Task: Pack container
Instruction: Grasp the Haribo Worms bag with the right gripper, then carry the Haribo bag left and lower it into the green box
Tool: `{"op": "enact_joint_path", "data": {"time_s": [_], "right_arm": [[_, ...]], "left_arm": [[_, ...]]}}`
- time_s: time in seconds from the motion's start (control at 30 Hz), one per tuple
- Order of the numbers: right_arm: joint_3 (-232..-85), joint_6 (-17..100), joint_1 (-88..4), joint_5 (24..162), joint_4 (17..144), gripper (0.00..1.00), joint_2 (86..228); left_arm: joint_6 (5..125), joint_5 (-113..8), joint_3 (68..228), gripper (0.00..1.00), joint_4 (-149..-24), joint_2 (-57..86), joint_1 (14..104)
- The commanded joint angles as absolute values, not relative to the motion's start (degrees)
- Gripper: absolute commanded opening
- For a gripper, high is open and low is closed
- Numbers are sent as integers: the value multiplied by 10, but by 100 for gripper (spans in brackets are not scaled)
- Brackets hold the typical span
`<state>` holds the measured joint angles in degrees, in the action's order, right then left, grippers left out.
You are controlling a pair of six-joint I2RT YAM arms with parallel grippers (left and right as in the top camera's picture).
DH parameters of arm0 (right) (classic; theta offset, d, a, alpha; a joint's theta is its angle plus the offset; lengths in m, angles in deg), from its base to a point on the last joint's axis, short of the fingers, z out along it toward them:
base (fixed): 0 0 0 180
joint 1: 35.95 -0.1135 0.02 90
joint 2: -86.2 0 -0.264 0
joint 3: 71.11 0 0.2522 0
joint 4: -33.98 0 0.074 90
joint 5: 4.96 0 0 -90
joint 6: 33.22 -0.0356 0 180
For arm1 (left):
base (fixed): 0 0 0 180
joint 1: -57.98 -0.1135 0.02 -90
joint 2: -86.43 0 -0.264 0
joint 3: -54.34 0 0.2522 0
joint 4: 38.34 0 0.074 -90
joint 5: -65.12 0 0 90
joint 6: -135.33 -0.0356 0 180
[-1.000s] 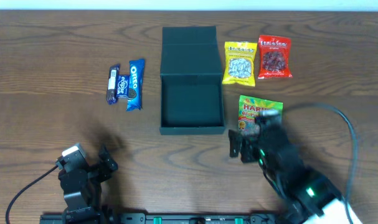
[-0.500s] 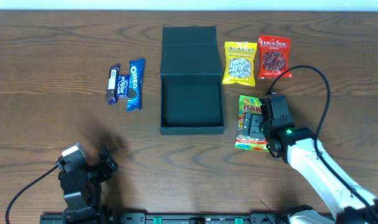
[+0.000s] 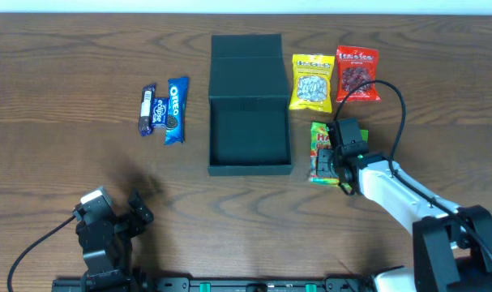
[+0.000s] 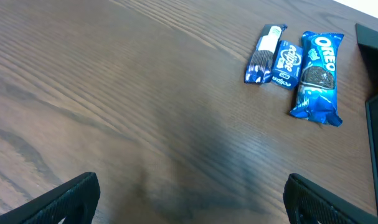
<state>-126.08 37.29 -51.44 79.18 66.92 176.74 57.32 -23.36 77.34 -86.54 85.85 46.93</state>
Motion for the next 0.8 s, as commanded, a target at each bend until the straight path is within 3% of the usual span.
{"op": "enact_joint_path", "data": {"time_s": [0.0,0.03,0.33,0.77], "right_arm": [[-1250,375,-511,811,674,6,1791],[-1250,375,-511,815,674,2,1791],[-1251,376,-511,861,677,1,1779],[-1380,352,-532,860,818,1,1549]], "left_arm": [[569,-230,769,95,-866,862,468],[569,-230,769,95,-866,862,468],[569,-230,769,95,-866,862,468],[569,-230,769,95,-866,862,468]]}}
